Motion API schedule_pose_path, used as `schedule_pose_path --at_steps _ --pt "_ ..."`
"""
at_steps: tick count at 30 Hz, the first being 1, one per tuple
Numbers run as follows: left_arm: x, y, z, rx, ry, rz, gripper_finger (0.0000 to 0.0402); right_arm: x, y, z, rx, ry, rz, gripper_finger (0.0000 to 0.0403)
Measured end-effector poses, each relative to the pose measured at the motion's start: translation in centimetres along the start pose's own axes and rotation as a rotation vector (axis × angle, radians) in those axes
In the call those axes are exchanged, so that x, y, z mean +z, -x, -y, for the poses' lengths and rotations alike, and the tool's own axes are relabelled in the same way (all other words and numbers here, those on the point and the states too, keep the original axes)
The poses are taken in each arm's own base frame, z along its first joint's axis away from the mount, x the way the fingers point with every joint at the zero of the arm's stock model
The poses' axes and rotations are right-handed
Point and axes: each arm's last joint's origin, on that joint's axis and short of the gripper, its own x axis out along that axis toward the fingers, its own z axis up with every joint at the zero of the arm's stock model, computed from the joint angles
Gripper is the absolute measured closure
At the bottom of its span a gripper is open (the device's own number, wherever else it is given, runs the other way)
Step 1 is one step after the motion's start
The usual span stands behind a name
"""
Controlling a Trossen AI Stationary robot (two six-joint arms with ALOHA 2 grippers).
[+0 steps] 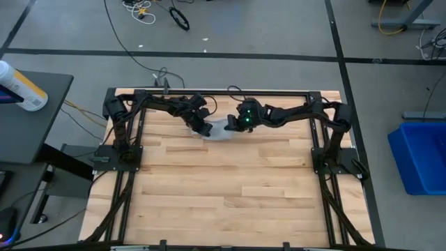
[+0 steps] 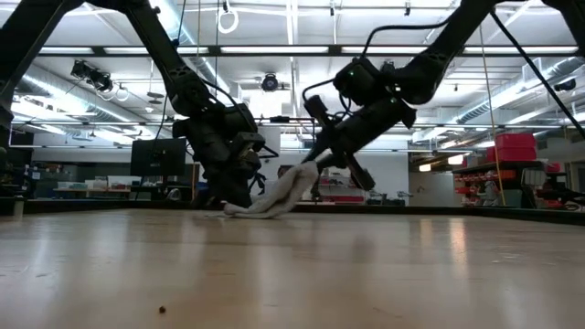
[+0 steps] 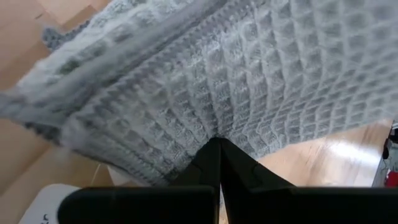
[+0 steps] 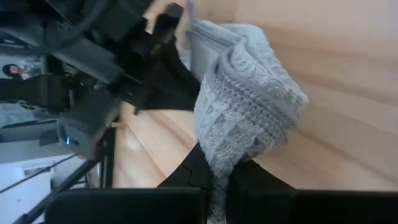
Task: Fold microfiber towels
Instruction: Fold the gray towel
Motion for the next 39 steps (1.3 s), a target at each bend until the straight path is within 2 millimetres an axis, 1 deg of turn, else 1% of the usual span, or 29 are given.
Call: schedule_pose_path --at_steps 4,9,11,14,17,19,22,25,30,35,39 --pt "0.0 0.0 0.0 -0.003 -0.005 0.002 0.0401 1.1 0.2 -1.4 -0.016 -0.014 -0.005 0.0385" --pt "0.1 -0.1 0.0 -0.007 -0.007 0.009 0.0401 2.3 0.3 -3.1 -0.116 0.010 -0.015 0.0385" --pt "0.1 -0.1 0.1 -0.008 -0.011 0.014 0.0402 3.0 0.0 -4.1 -0.109 0.036 -0.004 0.0385" --pt "0.2 -0.1 0.1 -0.011 -0.014 0.020 0.0401 3.6 -0.7 -4.9 -0.135 0.044 -0.015 0.0385" --pt "0.3 -0.1 0.2 -0.018 -0.010 0.029 0.0401 4.1 -2.3 -4.4 -0.168 0.032 -0.048 0.0385" --pt "0.4 -0.1 0.2 -0.028 -0.009 0.036 0.0401 3.9 -3.4 -3.7 -0.206 0.020 -0.080 0.0385" --pt "0.5 0.2 0.3 -0.039 -0.006 0.048 0.0401 3.7 -4.2 -3.7 -0.212 0.022 -0.094 0.0385" --pt "0.6 0.9 0.7 -0.034 -0.020 0.076 0.0401 3.7 -4.2 -4.0 -0.209 0.042 -0.098 0.0385" --pt "0.9 2.8 1.7 -0.028 -0.070 0.144 0.0401 4.3 -3.8 -3.3 -0.228 0.045 -0.108 0.0385" --pt "0.8 3.8 2.1 -0.049 -0.101 0.147 0.0401 4.6 -3.7 -3.5 -0.221 0.050 -0.110 0.0385" --pt "1.1 4.3 1.8 -0.047 -0.085 0.166 0.0401 4.5 -3.7 -3.4 -0.229 0.059 -0.113 0.0385"
